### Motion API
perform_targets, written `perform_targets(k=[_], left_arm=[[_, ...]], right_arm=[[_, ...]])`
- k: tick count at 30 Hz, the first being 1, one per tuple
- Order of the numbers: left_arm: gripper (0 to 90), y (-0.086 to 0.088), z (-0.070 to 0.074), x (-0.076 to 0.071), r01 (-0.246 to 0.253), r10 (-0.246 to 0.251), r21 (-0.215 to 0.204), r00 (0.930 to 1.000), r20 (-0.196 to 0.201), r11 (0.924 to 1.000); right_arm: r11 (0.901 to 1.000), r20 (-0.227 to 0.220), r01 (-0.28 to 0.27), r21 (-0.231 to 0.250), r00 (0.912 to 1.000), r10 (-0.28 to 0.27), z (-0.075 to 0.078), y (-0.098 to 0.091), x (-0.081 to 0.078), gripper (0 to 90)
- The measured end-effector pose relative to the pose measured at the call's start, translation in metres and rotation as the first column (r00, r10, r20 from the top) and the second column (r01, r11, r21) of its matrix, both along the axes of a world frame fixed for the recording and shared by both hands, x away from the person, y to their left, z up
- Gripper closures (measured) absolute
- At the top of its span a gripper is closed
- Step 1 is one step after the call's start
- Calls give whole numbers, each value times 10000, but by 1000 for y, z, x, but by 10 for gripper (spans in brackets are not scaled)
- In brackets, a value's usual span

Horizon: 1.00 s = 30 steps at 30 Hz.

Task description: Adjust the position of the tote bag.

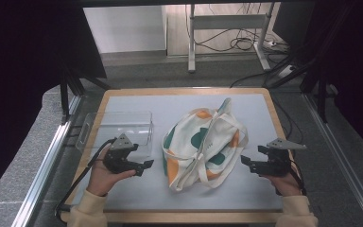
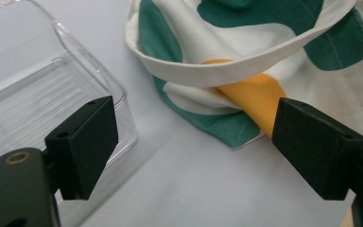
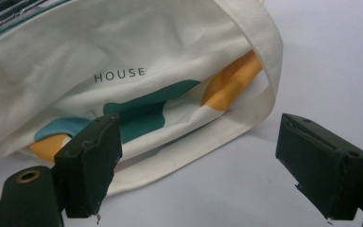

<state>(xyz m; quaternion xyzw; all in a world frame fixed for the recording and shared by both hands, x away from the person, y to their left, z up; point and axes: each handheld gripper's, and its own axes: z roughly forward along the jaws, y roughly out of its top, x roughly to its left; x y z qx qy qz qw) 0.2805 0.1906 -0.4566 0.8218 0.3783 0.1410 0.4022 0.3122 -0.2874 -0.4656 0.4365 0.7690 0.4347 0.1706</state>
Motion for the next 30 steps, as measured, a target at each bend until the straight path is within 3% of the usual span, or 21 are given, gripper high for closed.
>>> perform_targets(k=[6, 15, 22, 30], left_arm=[[160, 2, -1, -4, -25, 25, -1, 9999, 157, 10000], [257, -6, 4, -5, 265, -271, -163, 9988, -411, 9995], [280, -13, 16, -13, 573, -574, -126, 9983, -74, 9983], [276, -26, 19, -17, 918, -918, 20, 9958, -5, 9958]], right_arm=[[9993, -30, -208, -298, 9998, 207, -2, 6, 7, 153], [9996, 35, 36, -269, 10000, -35, 2, -2, 8, 157], [9993, 106, 77, -354, 9999, -73, 3, -2, 5, 157], [9987, 16, 197, -477, 9998, -196, 1, -5, 5, 157]])
